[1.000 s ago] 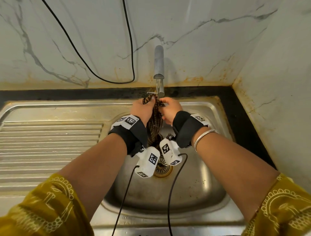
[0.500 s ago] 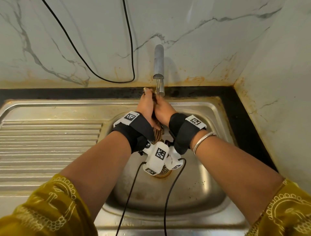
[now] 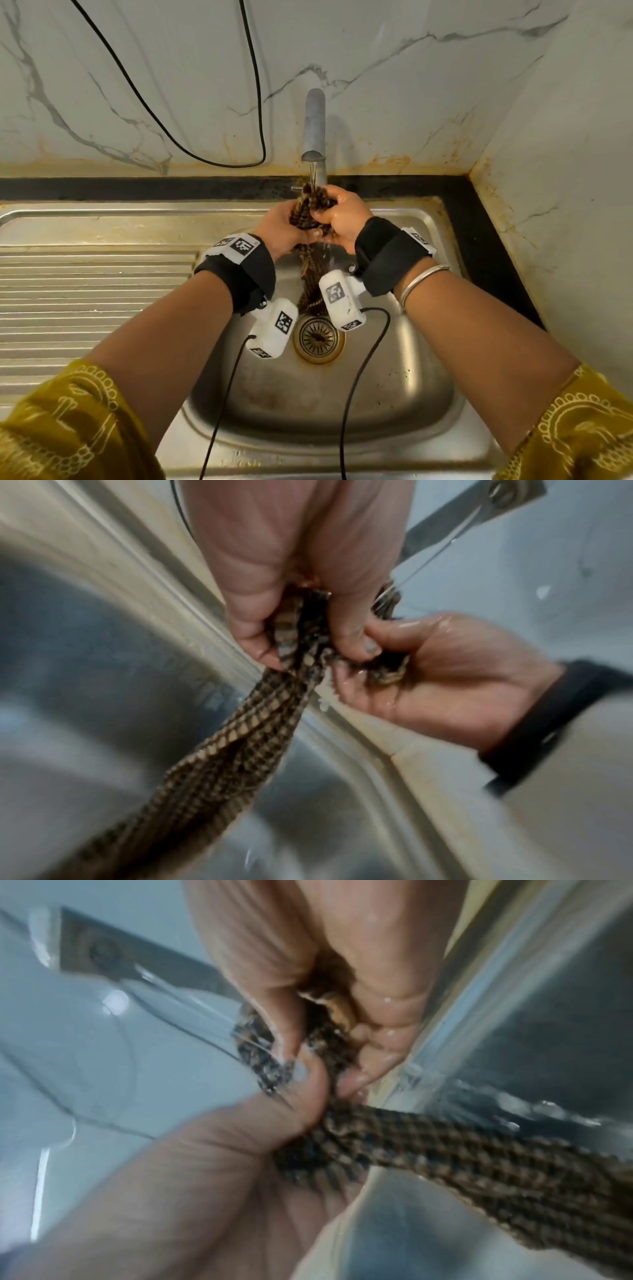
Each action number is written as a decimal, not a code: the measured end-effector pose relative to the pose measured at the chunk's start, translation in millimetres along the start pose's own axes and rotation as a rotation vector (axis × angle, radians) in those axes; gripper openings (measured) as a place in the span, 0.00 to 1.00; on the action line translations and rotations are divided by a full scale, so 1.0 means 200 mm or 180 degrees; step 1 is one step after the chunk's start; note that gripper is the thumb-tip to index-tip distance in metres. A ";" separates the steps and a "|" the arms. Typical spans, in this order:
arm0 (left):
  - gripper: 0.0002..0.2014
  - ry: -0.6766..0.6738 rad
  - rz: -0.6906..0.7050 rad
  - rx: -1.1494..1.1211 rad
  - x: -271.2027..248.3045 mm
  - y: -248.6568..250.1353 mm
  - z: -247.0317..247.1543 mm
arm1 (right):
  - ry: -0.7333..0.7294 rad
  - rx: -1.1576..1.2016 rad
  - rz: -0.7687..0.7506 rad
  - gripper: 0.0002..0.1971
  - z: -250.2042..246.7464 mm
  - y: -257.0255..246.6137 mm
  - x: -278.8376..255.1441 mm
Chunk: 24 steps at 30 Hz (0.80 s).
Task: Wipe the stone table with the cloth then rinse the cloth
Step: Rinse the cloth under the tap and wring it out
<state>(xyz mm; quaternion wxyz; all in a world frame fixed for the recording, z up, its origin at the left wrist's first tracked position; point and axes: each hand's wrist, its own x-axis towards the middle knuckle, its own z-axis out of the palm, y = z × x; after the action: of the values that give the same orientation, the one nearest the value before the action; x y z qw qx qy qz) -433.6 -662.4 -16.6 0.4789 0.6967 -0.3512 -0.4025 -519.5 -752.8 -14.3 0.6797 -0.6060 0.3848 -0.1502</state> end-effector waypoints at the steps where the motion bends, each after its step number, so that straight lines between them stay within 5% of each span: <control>1: 0.09 0.0124 -0.0006 0.0186 0.01 -0.01 0.00 | 0.0092 -0.0065 -0.0037 0.17 -0.01 0.00 0.01; 3: 0.04 0.0248 -0.0101 0.0508 0.01 -0.01 0.02 | 0.0386 -0.0556 -0.0274 0.12 -0.01 0.00 0.02; 7: 0.04 0.0024 -0.0185 0.0636 0.01 0.01 0.07 | 0.0677 -0.1201 -0.0349 0.20 0.00 -0.02 0.03; 12: 0.09 0.0465 -0.0150 0.0773 0.04 -0.03 0.06 | 0.0119 -0.0292 0.0245 0.12 -0.01 -0.03 0.03; 14: 0.10 0.0694 -0.0257 0.0555 0.04 -0.06 0.04 | -0.0004 0.0080 0.0384 0.17 -0.01 -0.04 0.03; 18: 0.02 0.0622 -0.0324 0.0310 0.03 -0.06 0.03 | 0.0314 -0.0249 0.0027 0.16 -0.02 -0.04 0.02; 24: 0.05 0.0175 -0.0229 0.0045 -0.01 -0.02 0.06 | 0.0668 -0.0532 0.0113 0.25 0.02 -0.05 0.02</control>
<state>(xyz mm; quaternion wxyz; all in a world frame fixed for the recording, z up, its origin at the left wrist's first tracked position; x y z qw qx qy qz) -445.2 -664.5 -21.7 0.4687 0.7229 -0.3154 -0.3977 -510.9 -754.6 -5.6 0.5854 -0.6345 0.4757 -0.1682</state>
